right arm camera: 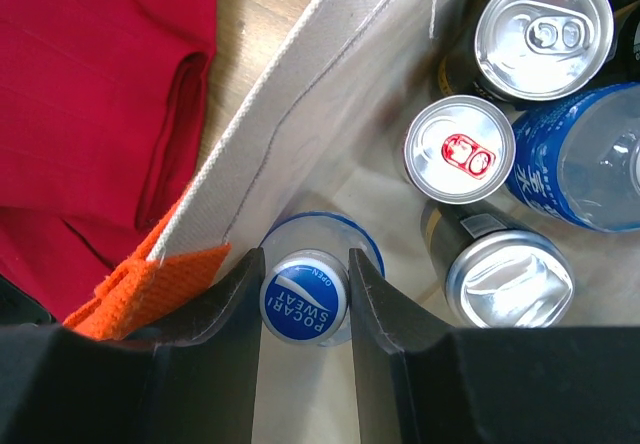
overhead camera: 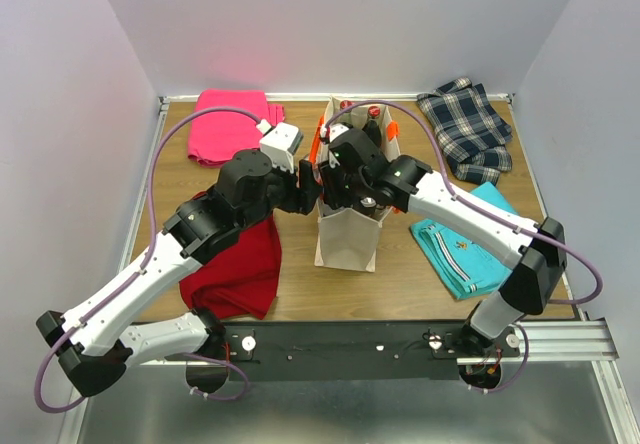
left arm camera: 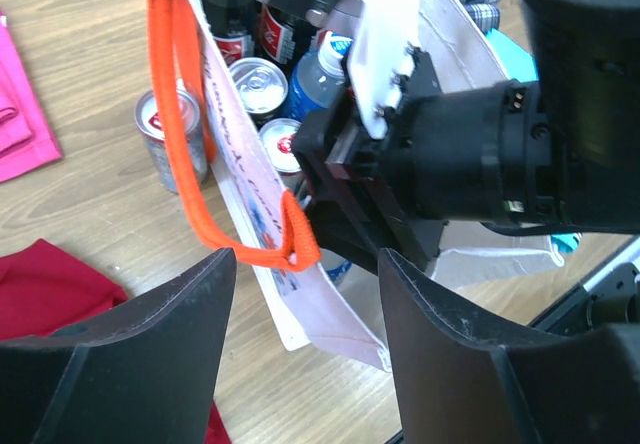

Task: Place the beverage into the canvas bag
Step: Place the drink in the canvas bag.

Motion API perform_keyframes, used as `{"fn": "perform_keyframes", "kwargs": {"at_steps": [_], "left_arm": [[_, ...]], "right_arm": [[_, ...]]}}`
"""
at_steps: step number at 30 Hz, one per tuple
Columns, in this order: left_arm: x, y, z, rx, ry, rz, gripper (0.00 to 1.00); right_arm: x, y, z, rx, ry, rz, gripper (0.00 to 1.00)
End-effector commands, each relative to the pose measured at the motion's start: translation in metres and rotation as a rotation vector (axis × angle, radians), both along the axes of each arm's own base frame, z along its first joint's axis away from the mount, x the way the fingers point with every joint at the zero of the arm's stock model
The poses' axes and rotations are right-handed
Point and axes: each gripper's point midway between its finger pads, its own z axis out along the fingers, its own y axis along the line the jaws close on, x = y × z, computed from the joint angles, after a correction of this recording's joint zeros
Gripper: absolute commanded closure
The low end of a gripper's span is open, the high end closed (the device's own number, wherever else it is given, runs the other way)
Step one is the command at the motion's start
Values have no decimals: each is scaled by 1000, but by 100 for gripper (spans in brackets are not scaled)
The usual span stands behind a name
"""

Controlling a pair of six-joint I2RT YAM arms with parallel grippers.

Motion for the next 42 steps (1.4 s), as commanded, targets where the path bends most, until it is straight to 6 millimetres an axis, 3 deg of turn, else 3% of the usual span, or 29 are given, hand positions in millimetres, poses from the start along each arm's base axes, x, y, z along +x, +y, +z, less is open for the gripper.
{"fn": "perform_keyframes", "kwargs": {"at_steps": [1,13,21,24,26,29,42], "left_arm": [[5,9,13,-12,-56,47,31],[16,20,21,12,-89,125,24],[18,22,11,31,-59,144,17],[17,21,8,35,-48,143,10],[17,21,7,37,-45,142,5],[17,21,7,39,-46,142,2],[19,21,5,53,-51,142,1]], "right_arm": [[-37,-7,-41,-62,170,49,99],[-42,-12,-50,-84,195,46,99],[-48,-14,-54,-87,216,50,99],[-48,-15,-56,-92,223,35,99],[-48,-14,-56,-91,226,31,86],[-46,-12,-53,-79,220,25,76],[-43,-5,-43,-53,211,26,33]]}}
